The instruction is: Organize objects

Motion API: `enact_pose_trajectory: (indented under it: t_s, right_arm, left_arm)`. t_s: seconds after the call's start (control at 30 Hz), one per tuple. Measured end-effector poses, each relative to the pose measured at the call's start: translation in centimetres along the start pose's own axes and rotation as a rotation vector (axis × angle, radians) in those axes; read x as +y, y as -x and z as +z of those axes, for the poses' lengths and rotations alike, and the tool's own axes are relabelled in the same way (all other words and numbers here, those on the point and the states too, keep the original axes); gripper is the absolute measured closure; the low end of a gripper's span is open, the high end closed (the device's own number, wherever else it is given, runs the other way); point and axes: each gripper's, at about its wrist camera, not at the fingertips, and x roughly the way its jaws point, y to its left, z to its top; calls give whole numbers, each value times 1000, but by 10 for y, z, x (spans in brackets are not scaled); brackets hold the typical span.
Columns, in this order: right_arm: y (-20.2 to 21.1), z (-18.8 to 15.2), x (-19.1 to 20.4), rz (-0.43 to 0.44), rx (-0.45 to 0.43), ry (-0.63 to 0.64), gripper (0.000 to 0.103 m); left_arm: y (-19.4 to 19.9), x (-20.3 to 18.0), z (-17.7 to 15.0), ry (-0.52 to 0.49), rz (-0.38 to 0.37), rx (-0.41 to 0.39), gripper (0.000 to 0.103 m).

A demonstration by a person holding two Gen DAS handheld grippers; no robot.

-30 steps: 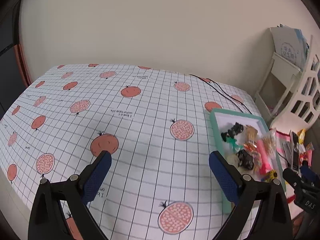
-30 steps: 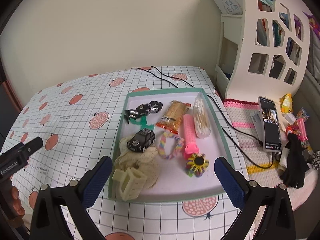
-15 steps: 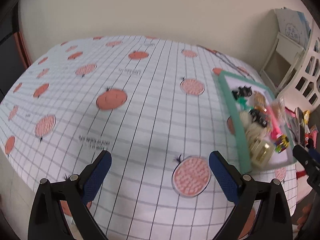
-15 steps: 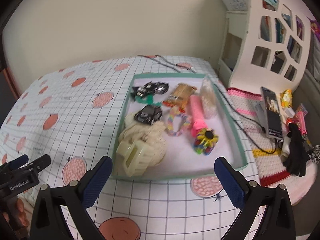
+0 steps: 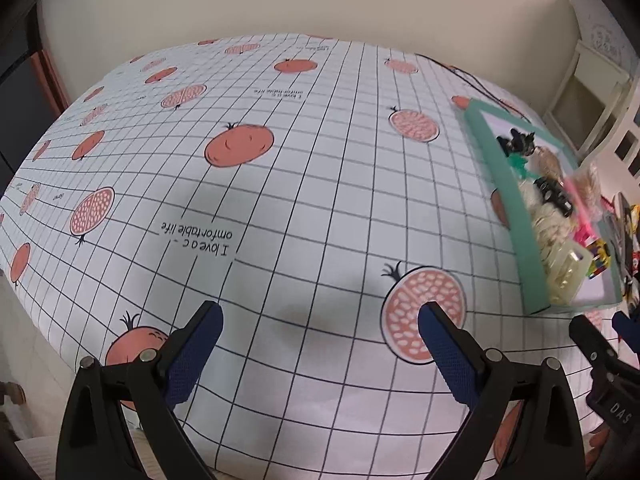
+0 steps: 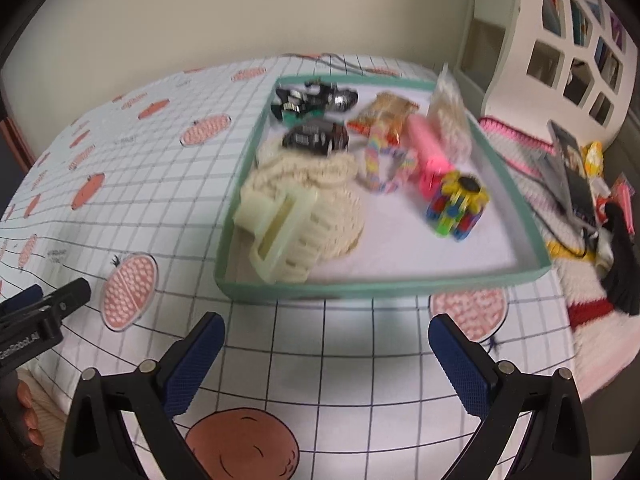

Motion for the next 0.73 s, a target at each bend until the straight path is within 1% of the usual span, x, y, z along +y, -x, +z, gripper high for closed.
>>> enact_pose_trajectory:
  t_s: [0.07,0.23,0.47,0.73]
  right_arm:
    - [-7,-3,0,-7,20,-6,0]
    - [-16,-8,-2,-24,37,-20,0]
    - [-17,-9,-6,-16,32,-37,0]
    - [-17,-10,-5,-16,26,-35,0]
  left_arm:
    - [-3,-2,-3,-11,9,0,5]
    - [-11,-3,-11,-18,19,20,5]
    - [-22,-4,-18,-30,33,44,5]
    - [-20,-5,-22,-31,35,20,5]
